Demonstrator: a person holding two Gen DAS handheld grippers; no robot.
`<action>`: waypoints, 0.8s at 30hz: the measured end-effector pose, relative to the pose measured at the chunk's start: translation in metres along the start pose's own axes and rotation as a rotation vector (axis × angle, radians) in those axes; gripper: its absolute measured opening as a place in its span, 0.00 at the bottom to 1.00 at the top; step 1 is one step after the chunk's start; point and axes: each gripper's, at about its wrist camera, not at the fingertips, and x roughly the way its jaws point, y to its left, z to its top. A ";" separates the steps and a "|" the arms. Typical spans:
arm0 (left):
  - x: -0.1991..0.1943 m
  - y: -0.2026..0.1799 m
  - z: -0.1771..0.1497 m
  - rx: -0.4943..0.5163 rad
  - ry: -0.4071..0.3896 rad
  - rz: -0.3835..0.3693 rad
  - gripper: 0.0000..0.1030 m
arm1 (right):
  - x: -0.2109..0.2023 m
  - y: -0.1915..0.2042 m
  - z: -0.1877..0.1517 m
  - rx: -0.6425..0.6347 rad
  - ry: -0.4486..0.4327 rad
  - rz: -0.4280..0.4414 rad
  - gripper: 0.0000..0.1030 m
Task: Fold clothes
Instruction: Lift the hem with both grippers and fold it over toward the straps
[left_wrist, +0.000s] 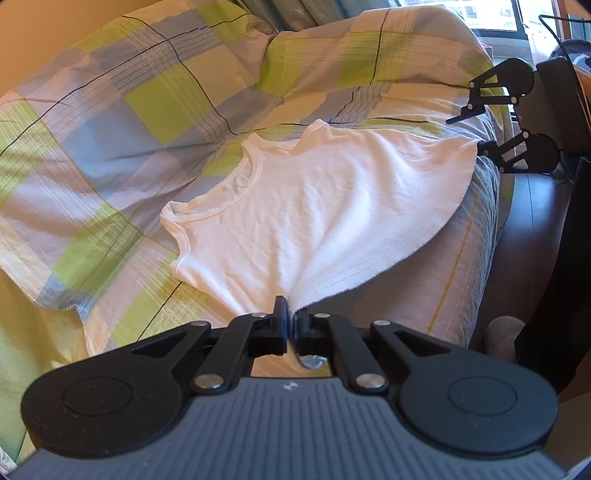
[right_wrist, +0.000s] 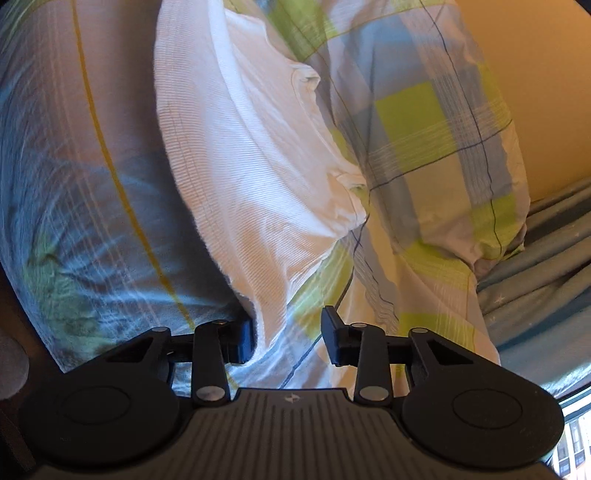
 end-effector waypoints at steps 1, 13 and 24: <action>0.000 -0.003 0.000 0.013 0.001 0.001 0.02 | 0.000 0.003 0.001 -0.031 -0.015 -0.004 0.27; -0.053 -0.023 -0.021 0.115 0.037 0.012 0.02 | -0.053 -0.019 -0.002 -0.006 -0.021 0.074 0.00; -0.113 -0.030 -0.025 0.118 0.055 -0.107 0.02 | -0.156 -0.040 0.001 0.006 -0.007 0.204 0.00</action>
